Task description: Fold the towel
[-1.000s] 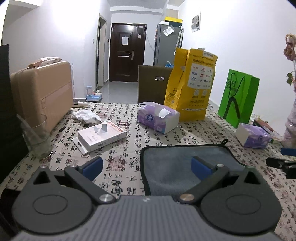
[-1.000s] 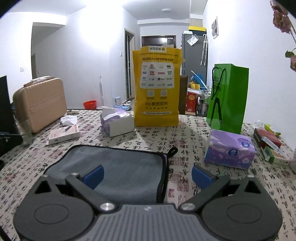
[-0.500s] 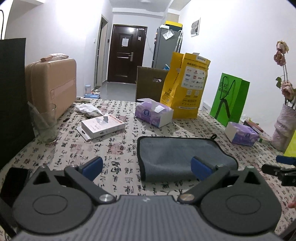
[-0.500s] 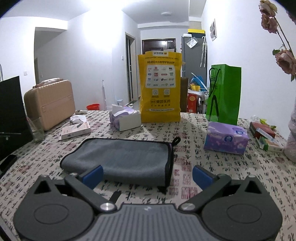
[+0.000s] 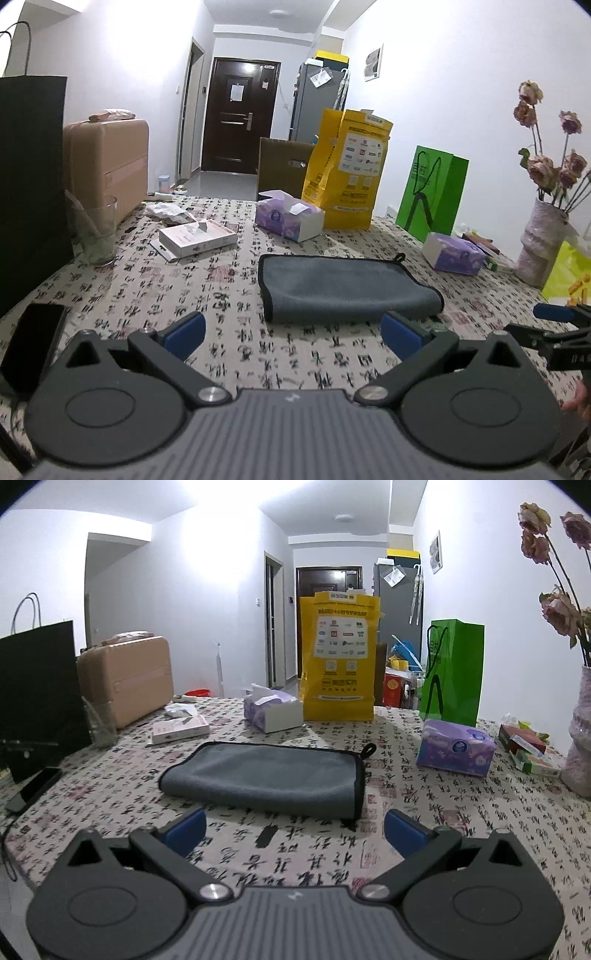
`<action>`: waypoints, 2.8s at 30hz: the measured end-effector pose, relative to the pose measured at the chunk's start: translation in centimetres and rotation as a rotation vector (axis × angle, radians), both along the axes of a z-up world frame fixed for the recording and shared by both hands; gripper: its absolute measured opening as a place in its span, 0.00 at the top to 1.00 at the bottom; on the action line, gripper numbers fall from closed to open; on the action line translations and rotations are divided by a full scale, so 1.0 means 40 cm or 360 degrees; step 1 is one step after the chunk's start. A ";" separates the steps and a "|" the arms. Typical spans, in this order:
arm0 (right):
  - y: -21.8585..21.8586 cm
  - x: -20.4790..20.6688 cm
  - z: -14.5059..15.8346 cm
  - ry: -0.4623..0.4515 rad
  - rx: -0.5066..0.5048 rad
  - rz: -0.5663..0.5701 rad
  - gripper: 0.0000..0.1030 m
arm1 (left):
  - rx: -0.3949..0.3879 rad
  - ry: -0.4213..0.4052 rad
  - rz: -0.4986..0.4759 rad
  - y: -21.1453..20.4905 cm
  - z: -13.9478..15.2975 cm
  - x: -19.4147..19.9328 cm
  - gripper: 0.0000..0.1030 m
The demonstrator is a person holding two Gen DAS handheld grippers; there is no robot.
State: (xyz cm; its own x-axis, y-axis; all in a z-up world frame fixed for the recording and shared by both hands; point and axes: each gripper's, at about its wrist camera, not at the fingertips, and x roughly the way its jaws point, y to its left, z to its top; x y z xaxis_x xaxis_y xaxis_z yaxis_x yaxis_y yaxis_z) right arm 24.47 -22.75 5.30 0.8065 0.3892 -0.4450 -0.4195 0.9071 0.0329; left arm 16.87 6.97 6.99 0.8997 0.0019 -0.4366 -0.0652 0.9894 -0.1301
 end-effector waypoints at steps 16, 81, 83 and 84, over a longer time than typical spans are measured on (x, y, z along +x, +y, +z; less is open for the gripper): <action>-0.040 -0.176 -0.025 -0.0026 0.0080 0.0003 0.00 | 0.0047 -0.0108 0.0042 -0.029 -0.020 -0.193 0.00; -0.017 -0.521 -0.136 -0.0070 0.0129 0.0106 0.00 | 0.0114 -0.0256 -0.0009 -0.125 -0.166 -0.452 0.00; -0.015 -0.520 -0.137 -0.0066 0.0128 0.0107 0.00 | 0.0114 -0.0256 -0.0009 -0.124 -0.165 -0.452 0.00; -0.015 -0.520 -0.137 -0.0066 0.0128 0.0106 0.00 | 0.0115 -0.0256 -0.0009 -0.124 -0.165 -0.452 0.00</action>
